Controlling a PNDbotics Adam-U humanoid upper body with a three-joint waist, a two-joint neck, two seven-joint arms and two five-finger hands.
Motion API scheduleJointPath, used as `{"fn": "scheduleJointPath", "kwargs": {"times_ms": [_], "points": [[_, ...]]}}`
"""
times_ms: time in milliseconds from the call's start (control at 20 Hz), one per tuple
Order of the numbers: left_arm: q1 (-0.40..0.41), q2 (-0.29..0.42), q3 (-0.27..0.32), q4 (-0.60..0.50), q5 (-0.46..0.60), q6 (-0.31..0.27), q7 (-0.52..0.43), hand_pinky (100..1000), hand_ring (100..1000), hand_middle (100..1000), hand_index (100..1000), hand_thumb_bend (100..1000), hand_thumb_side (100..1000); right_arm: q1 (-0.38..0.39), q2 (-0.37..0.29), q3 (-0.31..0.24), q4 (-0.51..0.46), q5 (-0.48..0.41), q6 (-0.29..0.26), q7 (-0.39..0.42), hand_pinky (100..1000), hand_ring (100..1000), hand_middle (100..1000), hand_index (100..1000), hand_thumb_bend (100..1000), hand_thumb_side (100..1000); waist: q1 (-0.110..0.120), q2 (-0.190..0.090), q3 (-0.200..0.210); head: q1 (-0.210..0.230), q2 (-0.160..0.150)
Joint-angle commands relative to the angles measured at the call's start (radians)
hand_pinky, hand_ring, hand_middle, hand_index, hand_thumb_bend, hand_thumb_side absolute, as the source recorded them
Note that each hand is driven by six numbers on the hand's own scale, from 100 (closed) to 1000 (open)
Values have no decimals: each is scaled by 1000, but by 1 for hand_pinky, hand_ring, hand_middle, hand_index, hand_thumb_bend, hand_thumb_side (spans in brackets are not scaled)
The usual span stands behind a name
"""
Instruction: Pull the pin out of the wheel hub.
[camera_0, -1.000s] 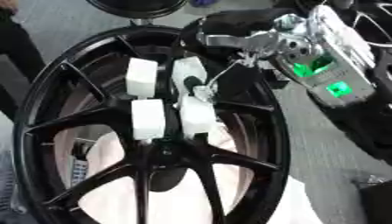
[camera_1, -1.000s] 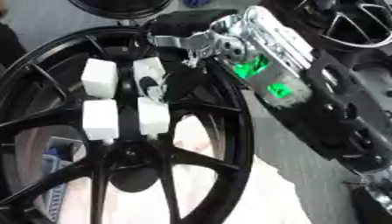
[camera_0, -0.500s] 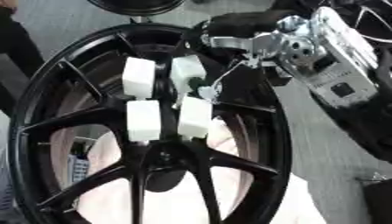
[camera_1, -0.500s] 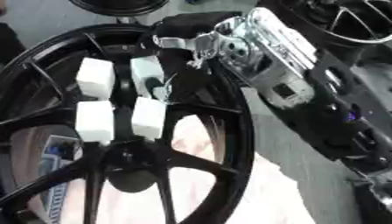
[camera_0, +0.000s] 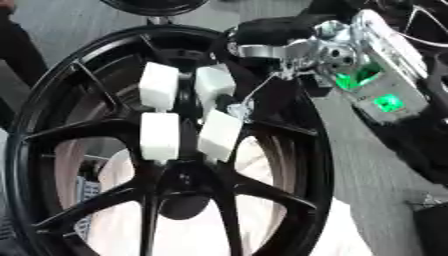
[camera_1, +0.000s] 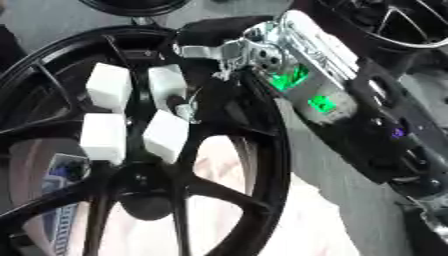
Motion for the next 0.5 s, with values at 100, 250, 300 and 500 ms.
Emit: {"fn": "scheduleJointPath", "kwargs": {"times_ms": [100, 250, 300, 500], "points": [[-11, 8, -3, -17, 3, -2, -6, 800, 559, 657, 781, 140, 470, -11, -20, -16, -11, 11, 24, -13, 899, 784, 713, 791, 100, 318, 6, -13, 4, -7, -16], [-11, 7, -3, -17, 4, -1, -6, 801, 560, 657, 780, 139, 472, -8, -18, -15, -7, 22, 42, -43, 860, 696, 617, 746, 100, 294, 4, -12, 5, -7, -18], [-11, 7, -4, -17, 4, -2, -7, 801, 560, 657, 779, 139, 473, -8, -17, -16, -6, 24, 52, -54, 848, 677, 600, 739, 100, 290, 3, -13, 5, -8, -19], [-12, 6, -4, -17, 3, -2, -8, 802, 561, 657, 776, 139, 477, -4, -14, -12, 0, 27, 80, -77, 780, 626, 551, 700, 100, 285, 2, -13, 5, -9, -21]]}}
